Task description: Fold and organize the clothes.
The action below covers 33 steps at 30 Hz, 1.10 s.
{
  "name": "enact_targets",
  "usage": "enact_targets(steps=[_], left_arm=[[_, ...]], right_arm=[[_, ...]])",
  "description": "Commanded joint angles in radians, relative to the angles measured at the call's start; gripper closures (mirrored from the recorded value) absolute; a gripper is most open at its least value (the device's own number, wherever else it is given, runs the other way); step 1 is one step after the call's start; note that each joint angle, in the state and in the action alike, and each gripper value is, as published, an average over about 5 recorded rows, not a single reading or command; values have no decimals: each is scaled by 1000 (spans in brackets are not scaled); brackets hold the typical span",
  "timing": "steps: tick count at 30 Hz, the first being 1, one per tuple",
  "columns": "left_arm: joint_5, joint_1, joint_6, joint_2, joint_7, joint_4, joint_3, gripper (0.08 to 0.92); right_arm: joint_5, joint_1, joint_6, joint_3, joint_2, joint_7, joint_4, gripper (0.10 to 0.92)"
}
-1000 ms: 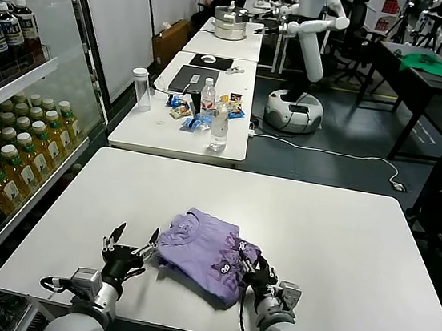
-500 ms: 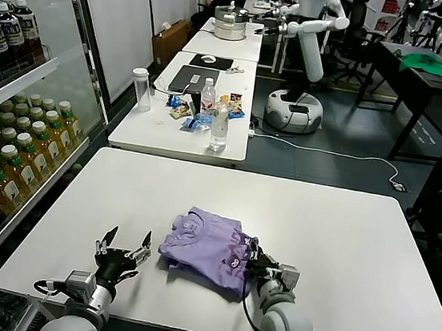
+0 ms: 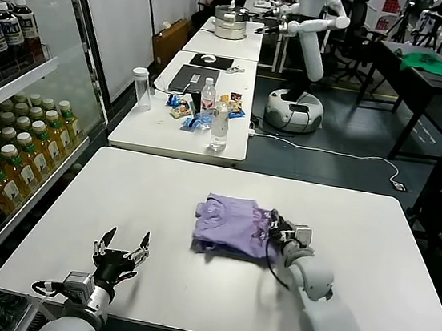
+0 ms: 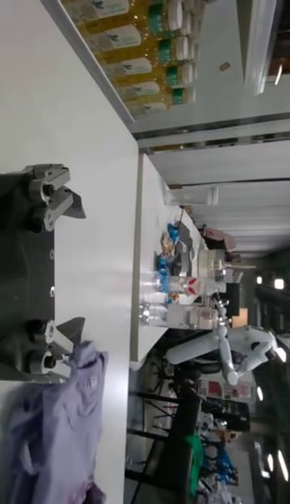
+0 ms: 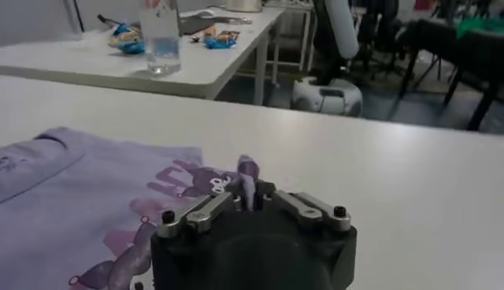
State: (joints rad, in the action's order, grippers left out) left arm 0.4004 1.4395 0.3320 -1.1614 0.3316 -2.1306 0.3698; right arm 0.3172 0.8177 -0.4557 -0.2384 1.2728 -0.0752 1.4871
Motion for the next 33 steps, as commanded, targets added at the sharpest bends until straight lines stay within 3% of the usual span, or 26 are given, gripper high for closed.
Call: enact_targets(steps=[1,7,15,19,25,33], left_arm=[[-1,-9,0,-4,-1,7,-6,177],[-1,-28,2,-16,-4,10,-18,177],[-6,-3,-13,-14,-32,-13,-15,177],[-21,19,-37,-12,-52,-28,-14,177],[-37,42,-72,-11,-76,-43,-17,177],[-42,63,-112,-19,-95,-58,-22,177]], right_arm=[[-206,-118,331,-13,-88,109,-182,743],[-152,-30,357,-51,-115,51,-29,570],[-75,383,262,-247,-130,55,427,336],[-65,594,256,-352,-90,75,583,237],[-98,809,312,-413,-22,122,688,203],[-165,847,398,-408,14,78,710,203]])
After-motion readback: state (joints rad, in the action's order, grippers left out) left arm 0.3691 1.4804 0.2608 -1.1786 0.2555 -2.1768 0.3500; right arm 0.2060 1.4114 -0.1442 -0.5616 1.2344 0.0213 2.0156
